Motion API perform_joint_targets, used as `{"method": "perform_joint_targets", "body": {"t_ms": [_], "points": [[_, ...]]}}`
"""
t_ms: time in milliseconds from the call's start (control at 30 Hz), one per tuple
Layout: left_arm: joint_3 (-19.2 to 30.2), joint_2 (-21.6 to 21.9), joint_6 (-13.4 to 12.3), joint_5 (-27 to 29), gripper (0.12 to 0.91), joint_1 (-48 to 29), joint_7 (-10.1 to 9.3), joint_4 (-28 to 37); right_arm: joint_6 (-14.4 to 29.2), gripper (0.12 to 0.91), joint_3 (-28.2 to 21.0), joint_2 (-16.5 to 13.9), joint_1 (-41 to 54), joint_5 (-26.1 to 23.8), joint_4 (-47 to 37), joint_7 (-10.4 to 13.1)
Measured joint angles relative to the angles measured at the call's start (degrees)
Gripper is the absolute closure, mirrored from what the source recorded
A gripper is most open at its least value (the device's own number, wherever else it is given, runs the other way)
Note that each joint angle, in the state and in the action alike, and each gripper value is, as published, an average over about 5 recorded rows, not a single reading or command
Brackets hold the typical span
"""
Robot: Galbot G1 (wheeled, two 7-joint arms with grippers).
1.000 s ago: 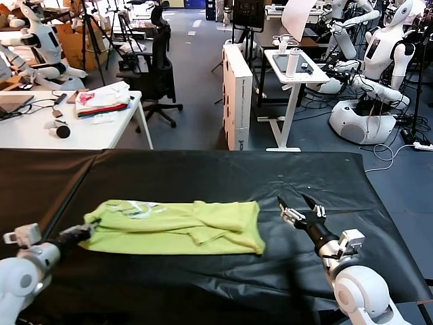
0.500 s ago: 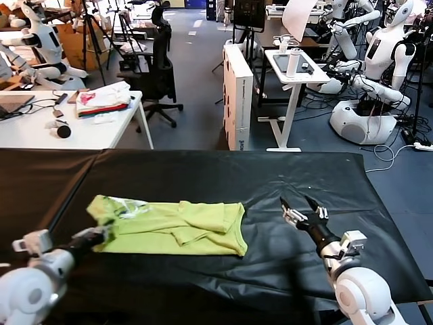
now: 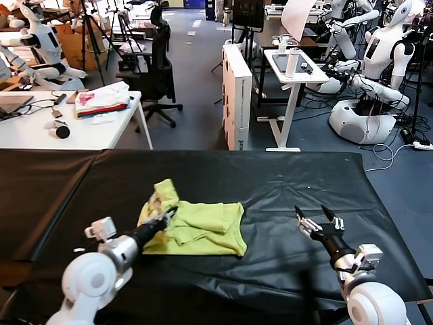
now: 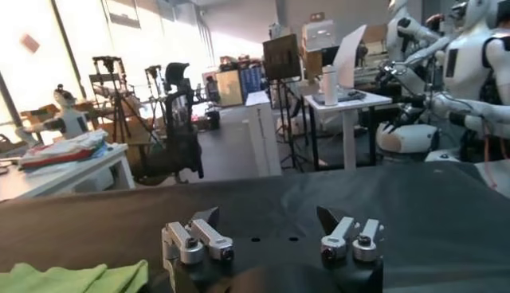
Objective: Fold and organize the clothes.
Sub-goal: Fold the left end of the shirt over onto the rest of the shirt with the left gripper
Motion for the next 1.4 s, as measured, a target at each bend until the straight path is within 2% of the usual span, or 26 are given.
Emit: {"method": "perform_joint_targets", "body": {"t_ms": [233,467,1400], "points": [[5.3,-3.5,0.0,2.4,0.845,-0.7,0.28,1.5,0.1,0.118,0.1,0.7,-0.7,-1.0,0.1,-0.1],[8.2,-4.6,0.1,3.0,0.845,-0.7,0.19,1.4,0.1,0.118,-0.3,1.1,-0.8,-1.2,0.0,-0.1],[11.3,-11.4,-0.2,7.0,0.845,-2.2,0.32,6.6,0.1,0.118,-0.8,1.9,-0.8,-1.9,-0.6,-0.2]]}}
